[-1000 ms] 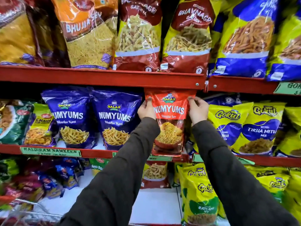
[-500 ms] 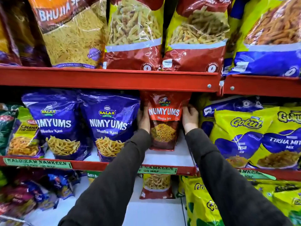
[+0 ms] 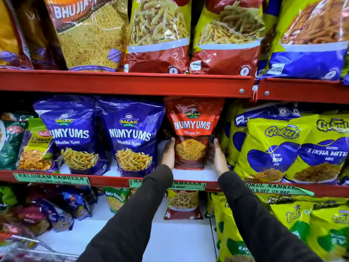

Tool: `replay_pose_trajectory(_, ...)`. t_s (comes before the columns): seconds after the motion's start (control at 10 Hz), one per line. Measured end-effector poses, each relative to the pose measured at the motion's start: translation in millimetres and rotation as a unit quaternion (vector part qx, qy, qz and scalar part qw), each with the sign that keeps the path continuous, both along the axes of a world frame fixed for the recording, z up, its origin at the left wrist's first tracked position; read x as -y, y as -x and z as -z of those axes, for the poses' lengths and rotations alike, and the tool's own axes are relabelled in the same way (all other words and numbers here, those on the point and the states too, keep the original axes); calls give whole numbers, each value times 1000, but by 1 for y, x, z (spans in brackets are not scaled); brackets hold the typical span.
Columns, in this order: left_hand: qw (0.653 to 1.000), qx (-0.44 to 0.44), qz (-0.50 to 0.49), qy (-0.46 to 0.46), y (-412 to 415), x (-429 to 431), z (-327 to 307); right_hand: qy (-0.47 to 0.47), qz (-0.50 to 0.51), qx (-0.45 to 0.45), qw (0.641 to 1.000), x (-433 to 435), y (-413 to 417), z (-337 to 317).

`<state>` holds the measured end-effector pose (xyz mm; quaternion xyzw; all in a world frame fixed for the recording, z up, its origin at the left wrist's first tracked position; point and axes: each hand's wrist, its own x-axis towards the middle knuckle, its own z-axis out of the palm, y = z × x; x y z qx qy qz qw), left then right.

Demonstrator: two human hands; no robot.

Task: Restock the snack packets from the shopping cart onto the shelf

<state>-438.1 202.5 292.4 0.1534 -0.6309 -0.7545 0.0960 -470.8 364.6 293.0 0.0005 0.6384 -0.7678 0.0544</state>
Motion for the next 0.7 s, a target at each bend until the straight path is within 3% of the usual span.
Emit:
replay_pose_trajectory(0.2, 987, -33, 11, 159, -32, -1, 0, -45, 18, -16, 999, -16, -35, 7)
replay_pose_trajectory(0.4, 984, 18, 34, 177, -58, -2, -6, -106, 0, -33, 994, -23, -61, -4)
replay_pose_trajectory(0.5, 976, 18, 33, 216, -65, -3, -3, -128, -62, -40, 989, -24, -70, -8)
replay_pose_trajectory(0.6, 977, -39, -20, 207, -85, -8, -2, -137, -79, -60, 986, -29, -91, -21)
replay_pose_trajectory(0.7, 936, -180, -130, 272, -104, -11, 4, -99, -11, -103, 990, -53, -113, -43)
